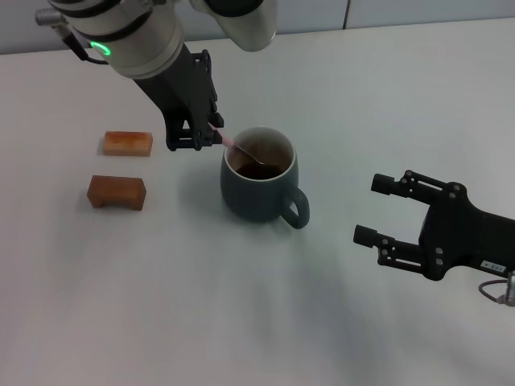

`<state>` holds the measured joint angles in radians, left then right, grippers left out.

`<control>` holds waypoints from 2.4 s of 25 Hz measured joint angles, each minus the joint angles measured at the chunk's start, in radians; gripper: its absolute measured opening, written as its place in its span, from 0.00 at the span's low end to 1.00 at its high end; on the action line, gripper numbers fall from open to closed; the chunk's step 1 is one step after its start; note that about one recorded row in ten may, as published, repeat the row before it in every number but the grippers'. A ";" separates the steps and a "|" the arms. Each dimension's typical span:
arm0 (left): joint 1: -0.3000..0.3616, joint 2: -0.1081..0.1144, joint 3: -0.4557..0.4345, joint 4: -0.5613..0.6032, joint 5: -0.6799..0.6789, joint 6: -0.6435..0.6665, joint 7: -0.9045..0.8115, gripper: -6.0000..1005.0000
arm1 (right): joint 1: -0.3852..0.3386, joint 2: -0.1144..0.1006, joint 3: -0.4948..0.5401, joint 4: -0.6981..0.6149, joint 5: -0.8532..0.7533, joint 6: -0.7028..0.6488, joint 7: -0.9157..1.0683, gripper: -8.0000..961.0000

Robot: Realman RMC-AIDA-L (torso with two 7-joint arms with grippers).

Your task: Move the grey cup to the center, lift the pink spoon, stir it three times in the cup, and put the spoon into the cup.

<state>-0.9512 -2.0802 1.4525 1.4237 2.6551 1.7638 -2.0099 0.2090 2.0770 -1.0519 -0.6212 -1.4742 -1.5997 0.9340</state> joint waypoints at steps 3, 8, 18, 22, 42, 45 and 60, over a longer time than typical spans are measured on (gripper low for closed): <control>0.001 0.000 0.001 0.003 -0.004 -0.002 -0.008 0.15 | -0.001 0.000 0.000 0.000 0.000 0.000 0.000 0.79; 0.003 0.000 -0.002 0.008 -0.013 -0.011 -0.010 0.16 | -0.002 0.000 0.000 -0.002 -0.002 -0.002 0.000 0.79; 0.023 0.002 -0.023 0.045 -0.024 -0.074 -0.014 0.47 | -0.005 0.000 0.000 -0.001 -0.002 0.000 -0.003 0.79; 0.067 0.007 -0.093 0.104 -0.067 -0.157 -0.012 0.54 | -0.007 0.000 0.007 0.000 -0.007 0.000 -0.003 0.79; 0.323 0.116 -0.654 -0.102 -0.762 -0.055 0.196 0.60 | -0.018 -0.003 0.014 -0.009 -0.009 -0.006 0.004 0.79; 0.386 0.122 -0.653 -0.227 -0.762 -0.044 0.307 0.65 | -0.023 -0.005 0.022 -0.010 -0.009 -0.008 0.012 0.79; 0.490 0.121 -0.688 -0.599 -0.712 -0.075 0.692 0.85 | -0.048 -0.004 0.085 -0.122 -0.063 -0.014 0.150 0.79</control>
<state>-0.4609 -1.9591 0.7644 0.8245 1.9431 1.6888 -1.3181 0.1609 2.0725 -0.9673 -0.7428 -1.5368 -1.6142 1.0844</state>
